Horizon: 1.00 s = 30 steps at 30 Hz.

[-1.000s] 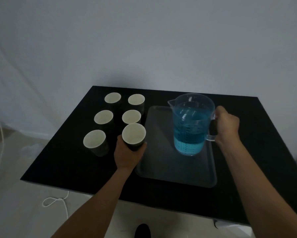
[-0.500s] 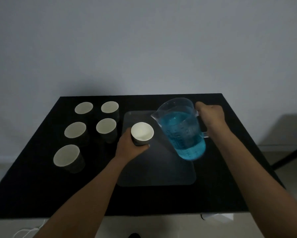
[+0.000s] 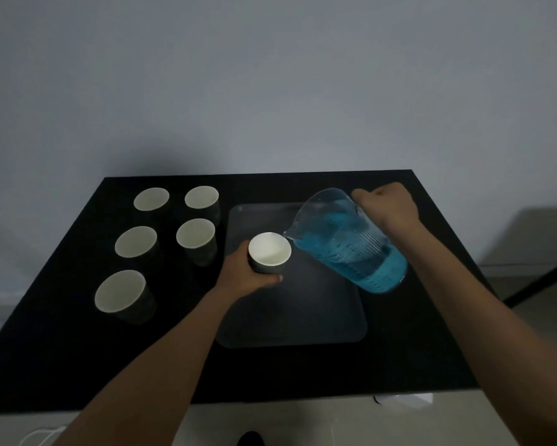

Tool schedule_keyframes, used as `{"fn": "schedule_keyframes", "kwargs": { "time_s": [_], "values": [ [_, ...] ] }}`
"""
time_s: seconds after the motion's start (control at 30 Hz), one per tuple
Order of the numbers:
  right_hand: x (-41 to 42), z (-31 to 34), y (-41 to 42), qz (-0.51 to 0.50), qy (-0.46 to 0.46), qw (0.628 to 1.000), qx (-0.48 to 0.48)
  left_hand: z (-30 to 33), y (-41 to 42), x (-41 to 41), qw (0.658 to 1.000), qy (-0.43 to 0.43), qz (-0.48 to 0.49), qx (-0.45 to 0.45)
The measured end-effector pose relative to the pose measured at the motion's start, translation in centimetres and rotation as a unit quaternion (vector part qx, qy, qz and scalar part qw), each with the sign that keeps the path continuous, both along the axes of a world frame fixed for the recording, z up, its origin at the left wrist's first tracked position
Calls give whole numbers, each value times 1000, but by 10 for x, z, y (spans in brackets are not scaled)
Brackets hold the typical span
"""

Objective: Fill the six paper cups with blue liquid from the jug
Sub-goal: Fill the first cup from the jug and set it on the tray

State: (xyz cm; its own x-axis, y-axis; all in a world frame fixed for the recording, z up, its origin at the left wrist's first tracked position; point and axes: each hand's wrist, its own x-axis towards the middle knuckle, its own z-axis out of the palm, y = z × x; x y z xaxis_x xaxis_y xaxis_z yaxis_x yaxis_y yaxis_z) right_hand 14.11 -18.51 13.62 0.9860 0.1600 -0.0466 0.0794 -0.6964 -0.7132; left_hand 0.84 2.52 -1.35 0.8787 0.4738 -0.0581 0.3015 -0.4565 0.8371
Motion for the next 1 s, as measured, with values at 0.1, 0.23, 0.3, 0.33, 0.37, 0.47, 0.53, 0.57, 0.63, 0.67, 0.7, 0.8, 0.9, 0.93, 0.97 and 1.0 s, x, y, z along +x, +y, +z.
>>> {"fn": "schedule_keyframes", "kwargs": {
  "time_s": [0.1, 0.23, 0.3, 0.33, 0.37, 0.47, 0.53, 0.57, 0.63, 0.67, 0.7, 0.8, 0.9, 0.93, 0.97, 1.0],
  "values": [
    [-1, -1, 4, 9, -9, 999, -39, -1, 2, 0, 1000, 5, -2, -6],
    [-3, -2, 7, 10, -13, 998, -57, -1, 2, 2, 1000, 9, -8, -7],
    [-3, -2, 8, 9, -17, 998, -64, -2, 2, 2, 1000, 7, -8, -7],
    [-3, -2, 8, 9, -17, 997, -69, -2, 2, 2, 1000, 6, -8, -8],
    [-3, -2, 9, 9, -17, 997, -73, -2, 2, 3, 1000, 5, -8, -8],
    [-3, -2, 10, 11, -17, 996, -82, -2, 2, 4, 1000, 3, -9, -10],
    [-2, -1, 11, 12, -24, 996, -86, -3, 2, 4, 1000, 2, -9, -14],
    [-2, 0, 12, 14, -28, 996, -88, -3, 2, 5, 1000, 3, -8, -16],
    [-2, 2, 13, 15, -33, 995, -97, -5, 2, 4, 1000, 5, -8, -19],
    [-2, 2, 13, 16, -36, 994, -100, -5, 2, 4, 1000, 5, -8, -22],
    [-2, 3, 14, 17, -37, 994, -103, -6, 2, 3, 1000, 5, -8, -24],
    [-1, 4, 14, 21, -39, 993, -106, -6, 2, 2, 1000, 2, -3, -28],
    [-2, 6, 14, 23, -43, 993, -108, -7, 2, 0, 1000, 4, 2, -26],
    [-2, 6, 14, 24, -44, 993, -109, -8, 2, 0, 1000, 5, 3, -25],
    [-2, 7, 14, 25, -45, 992, -111, -8, 3, 0, 1000, 6, 4, -25],
    [-3, 7, 14, 27, -45, 992, -113, -9, 3, 0, 1000, 6, 4, -25]
  ]
}}
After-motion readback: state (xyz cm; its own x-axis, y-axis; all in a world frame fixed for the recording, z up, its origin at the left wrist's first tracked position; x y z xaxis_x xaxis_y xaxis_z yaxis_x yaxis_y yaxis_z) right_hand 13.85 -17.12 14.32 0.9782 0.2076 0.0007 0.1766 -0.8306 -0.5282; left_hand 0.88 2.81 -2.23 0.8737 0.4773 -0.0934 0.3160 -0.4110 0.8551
